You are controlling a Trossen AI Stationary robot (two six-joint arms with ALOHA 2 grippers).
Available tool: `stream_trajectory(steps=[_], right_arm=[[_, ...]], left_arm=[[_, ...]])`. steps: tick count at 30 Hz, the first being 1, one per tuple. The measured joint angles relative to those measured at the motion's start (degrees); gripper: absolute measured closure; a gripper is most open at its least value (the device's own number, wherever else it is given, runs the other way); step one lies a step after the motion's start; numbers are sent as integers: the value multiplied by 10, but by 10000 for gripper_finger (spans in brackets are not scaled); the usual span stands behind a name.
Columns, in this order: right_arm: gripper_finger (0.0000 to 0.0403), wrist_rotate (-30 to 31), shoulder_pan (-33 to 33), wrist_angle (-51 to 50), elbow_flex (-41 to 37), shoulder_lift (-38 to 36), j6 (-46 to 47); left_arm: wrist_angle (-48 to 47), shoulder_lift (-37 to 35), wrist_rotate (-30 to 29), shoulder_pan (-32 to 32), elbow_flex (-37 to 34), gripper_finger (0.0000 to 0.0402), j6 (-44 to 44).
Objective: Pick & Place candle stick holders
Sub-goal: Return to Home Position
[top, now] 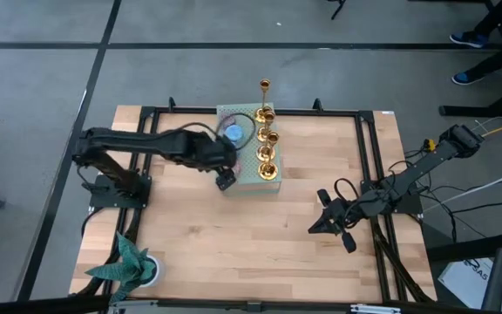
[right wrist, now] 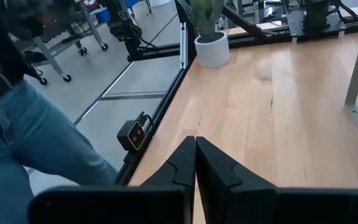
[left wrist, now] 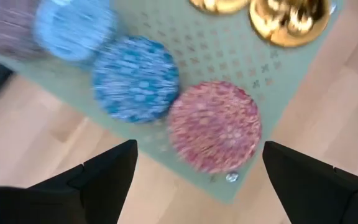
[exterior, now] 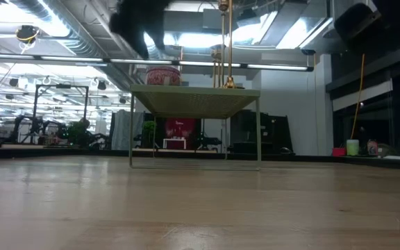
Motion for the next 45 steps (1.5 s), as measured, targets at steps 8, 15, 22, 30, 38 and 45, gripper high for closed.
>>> stream_trajectory(steps=[8, 15, 22, 30, 38, 45], right_arm=[[389, 1, 0, -10, 0, 0, 0], [389, 6, -1, -10, 0, -22, -18], [389, 11, -1, -105, 0, -122, -48], [389, 11, -8, -171, 0, -277, -115], [389, 12, -23, -170, 0, -371, -166], [389, 1, -23, -146, 0, -375, -181]], left_arm=[[-10, -116, -201, -87, -1, 56, 23], [-5, -218, -361, -205, -80, 56, -34], [123, -346, -389, -305, -258, 56, -117], [353, -438, -379, -354, -395, 56, -10], [507, -456, -404, -401, -494, 56, 38], [584, -459, -451, -446, -549, 56, 31]])
